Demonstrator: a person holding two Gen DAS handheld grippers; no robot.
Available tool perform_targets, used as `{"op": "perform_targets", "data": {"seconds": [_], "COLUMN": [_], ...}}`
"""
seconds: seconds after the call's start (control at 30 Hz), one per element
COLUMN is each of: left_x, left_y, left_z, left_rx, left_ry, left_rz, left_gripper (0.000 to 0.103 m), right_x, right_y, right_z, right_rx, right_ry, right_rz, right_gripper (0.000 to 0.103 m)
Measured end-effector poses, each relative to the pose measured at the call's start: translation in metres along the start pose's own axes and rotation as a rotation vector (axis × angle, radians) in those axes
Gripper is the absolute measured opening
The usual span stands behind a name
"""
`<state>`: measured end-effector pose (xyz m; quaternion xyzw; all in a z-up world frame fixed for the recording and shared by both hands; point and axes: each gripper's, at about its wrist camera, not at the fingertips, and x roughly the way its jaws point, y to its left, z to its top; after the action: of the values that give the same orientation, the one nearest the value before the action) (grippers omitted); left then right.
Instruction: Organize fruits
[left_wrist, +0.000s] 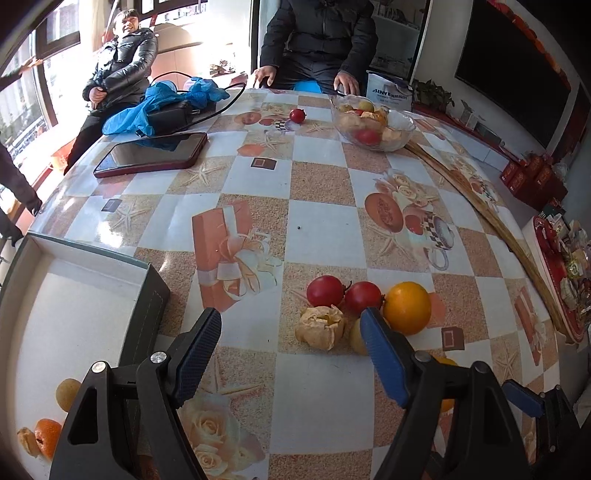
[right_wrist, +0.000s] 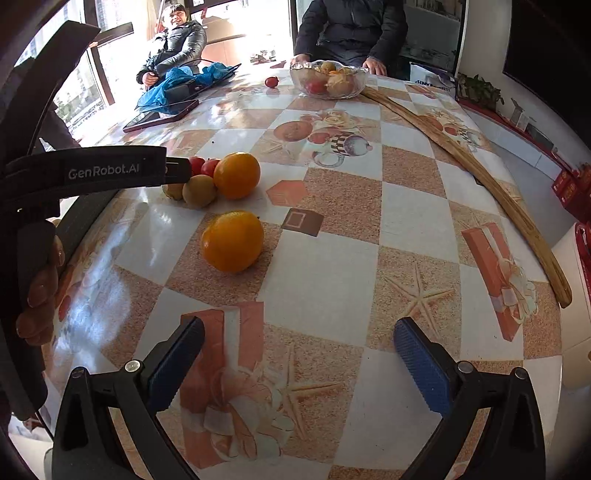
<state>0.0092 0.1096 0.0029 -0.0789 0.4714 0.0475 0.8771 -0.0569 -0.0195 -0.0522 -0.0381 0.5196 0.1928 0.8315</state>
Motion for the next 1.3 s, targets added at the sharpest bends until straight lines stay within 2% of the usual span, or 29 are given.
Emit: {"op": "perform_targets", "data": {"seconds": [0.03,0.13,0.2,0.23,0.27,0.3,0.33,0.37,0.53,0.8,0.9,0.93,0.97,1.0,1.03,1.13,1.2,1.3], "left_x": [0.002,0.013,0.014,0.015,0.015,0.015,0.015,0.014,-0.003,-0.048,-0.053,-0.053,-0.052,-0.051,-0.049,-0.046,-0.043,-0.042], "left_y": [0.001,0.001,-0.003,-0.005,-0.007,-0.009,-0.011,-0.013,-0.010,-0.004,-0.006,-0.007,-0.008,-0.008,-0.007,-0.008,-0.009,-0.010], "left_z": [0.001,-0.003,-0.006,-0.006,-0.006,-0.005,-0.005,-0.007,-0.033,-0.102,-0.112,-0.112,-0.112,-0.110,-0.109,-0.107,-0.106,-0.107], "left_rx": [-0.004,0.009,0.038,0.047,0.054,0.061,0.072,0.080,0.071,0.040,0.060,0.071,0.076,0.073,0.069,0.068,0.074,0.079], "left_ry": [0.007,0.050,0.022,0.021,0.014,0.010,0.007,0.008,-0.007,-0.053,-0.084,-0.089,-0.092,-0.091,-0.092,-0.102,-0.095,-0.094], "left_rz": [0.000,0.002,0.031,0.043,0.044,0.042,0.045,0.047,0.055,0.079,0.088,0.087,0.083,0.078,0.071,0.075,0.056,0.054], "left_gripper": [0.080,0.067,0.062,0.060,0.052,0.036,0.027,0.026,0.026,0.028,0.032,0.035,0.045,0.055,0.058,0.064,0.074,0.080], "right_x": [0.002,0.007,0.013,0.016,0.019,0.020,0.020,0.020,0.007,-0.035,-0.045,-0.046,-0.046,-0.046,-0.046,-0.042,-0.040,-0.034], "right_y": [0.002,0.006,0.009,0.010,0.011,0.013,0.014,0.014,-0.004,-0.040,-0.037,-0.035,-0.034,-0.034,-0.035,-0.036,-0.037,-0.033], "right_z": [0.005,0.021,0.032,0.035,0.038,0.041,0.042,0.043,0.027,-0.037,-0.057,-0.060,-0.061,-0.061,-0.061,-0.058,-0.054,-0.051], "right_rx": [-0.006,-0.005,0.001,0.003,0.003,-0.003,-0.008,-0.010,0.018,0.072,0.026,0.009,0.002,0.004,0.007,0.013,0.026,0.027], "right_ry": [-0.003,-0.031,-0.040,-0.045,-0.042,-0.053,-0.059,-0.059,-0.064,-0.079,-0.105,-0.110,-0.110,-0.105,-0.104,-0.084,-0.079,-0.077], "right_rz": [0.007,0.038,0.053,0.057,0.057,0.047,0.050,0.064,0.063,0.009,-0.053,-0.069,-0.075,-0.074,-0.073,-0.079,-0.073,-0.084], "right_gripper": [0.103,0.103,0.101,0.086,0.068,0.063,0.042,0.038,0.038,0.038,0.038,0.047,0.060,0.067,0.073,0.073,0.074,0.088]}}
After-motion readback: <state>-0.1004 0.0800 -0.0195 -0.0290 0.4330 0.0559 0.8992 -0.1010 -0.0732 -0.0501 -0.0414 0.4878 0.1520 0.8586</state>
